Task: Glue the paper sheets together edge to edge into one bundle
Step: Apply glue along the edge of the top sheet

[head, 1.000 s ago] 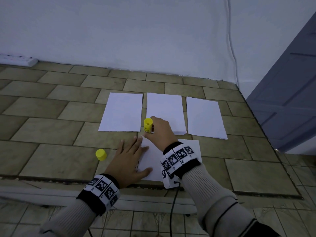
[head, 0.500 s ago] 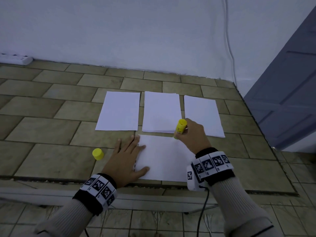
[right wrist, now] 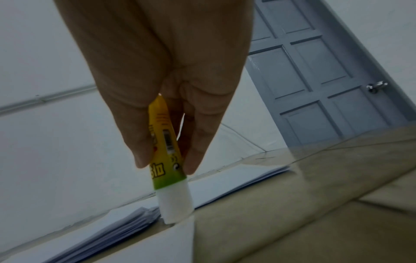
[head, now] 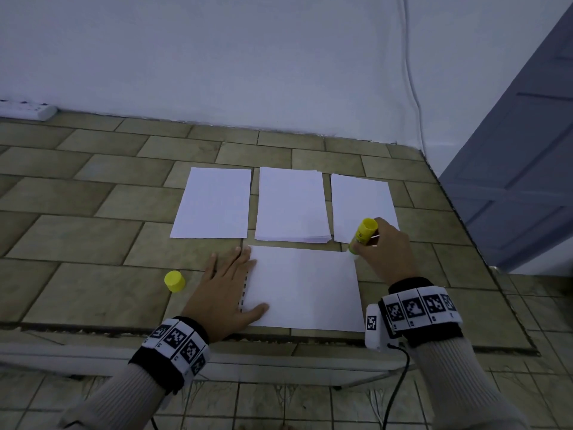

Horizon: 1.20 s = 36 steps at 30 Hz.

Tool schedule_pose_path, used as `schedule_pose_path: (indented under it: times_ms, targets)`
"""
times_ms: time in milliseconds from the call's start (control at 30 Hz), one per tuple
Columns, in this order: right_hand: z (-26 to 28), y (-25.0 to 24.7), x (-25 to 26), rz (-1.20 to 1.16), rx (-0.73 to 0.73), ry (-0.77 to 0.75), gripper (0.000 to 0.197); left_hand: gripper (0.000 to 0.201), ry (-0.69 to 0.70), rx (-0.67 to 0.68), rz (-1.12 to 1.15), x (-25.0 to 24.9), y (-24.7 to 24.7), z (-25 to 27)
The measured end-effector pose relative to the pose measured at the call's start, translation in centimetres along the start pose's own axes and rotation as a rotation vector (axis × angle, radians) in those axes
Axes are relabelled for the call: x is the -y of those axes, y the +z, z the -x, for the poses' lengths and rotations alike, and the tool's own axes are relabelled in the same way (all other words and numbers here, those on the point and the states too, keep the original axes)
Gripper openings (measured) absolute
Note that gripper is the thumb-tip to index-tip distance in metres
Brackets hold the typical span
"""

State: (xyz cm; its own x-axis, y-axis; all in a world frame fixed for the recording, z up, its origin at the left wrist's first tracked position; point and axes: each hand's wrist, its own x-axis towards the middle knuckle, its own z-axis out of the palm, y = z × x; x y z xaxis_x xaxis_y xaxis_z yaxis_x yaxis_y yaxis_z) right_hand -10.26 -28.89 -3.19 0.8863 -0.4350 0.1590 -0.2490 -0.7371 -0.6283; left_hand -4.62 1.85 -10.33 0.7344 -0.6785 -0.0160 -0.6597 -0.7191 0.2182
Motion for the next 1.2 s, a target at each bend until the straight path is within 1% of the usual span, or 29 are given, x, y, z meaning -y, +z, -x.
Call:
schedule_pose_path:
  times_ms: [100,167,233,367,467,600,767,867,1000,1100,1200]
  targets:
    - [0.6,0.9,1.4,-0.096,0.014,-0.042,0.016,0.098,-0.001,-0.007,0.018,-0.1,0.0,0.0]
    - [1.3,1.8,3.1,-0.157,0.067,-0.120,0.017,0.098,-0.002,-0.001,0.019,-0.1,0.1,-0.1]
    - [2.1,2.6,5.2,-0.212,0.142,-0.198,0.017,0.101,0.001,-0.001,0.021,0.1,0.2,-0.1]
    - [3.4,5.0,8.6,-0.240,0.361,-0.278,0.015,0.104,0.014,-0.001,0.005,0.2,0.3,-0.2]
    - [3.8,6.7,10.0,-0.191,0.437,-0.344,0.017,0.100,0.025,-0.021,0.023,0.3,0.5,-0.2]
    - [4.0,8.0,11.1,-0.158,0.448,-0.364,0.020,0.098,0.045,-0.061,0.053,0.3,0.5,-0.2]
    - [4.1,8.2,10.7,-0.130,0.443,-0.372,0.021,0.096,0.048,-0.066,0.066,0.2,0.4,-0.2]
    - [4.0,7.5,9.8,-0.137,0.427,-0.352,0.023,0.101,0.021,-0.043,0.050,0.2,0.5,-0.2]
    - [3.9,6.2,7.7,-0.166,0.405,-0.302,0.019,0.106,0.011,-0.042,0.040,0.2,0.5,-0.1]
    - [3.9,5.0,6.1,-0.199,0.365,-0.278,0.016,0.106,0.014,-0.048,0.038,0.3,0.5,-0.1]
    - [4.1,3.6,4.7,-0.193,0.318,-0.273,0.016,0.108,0.007,-0.023,0.016,0.2,0.4,-0.1]
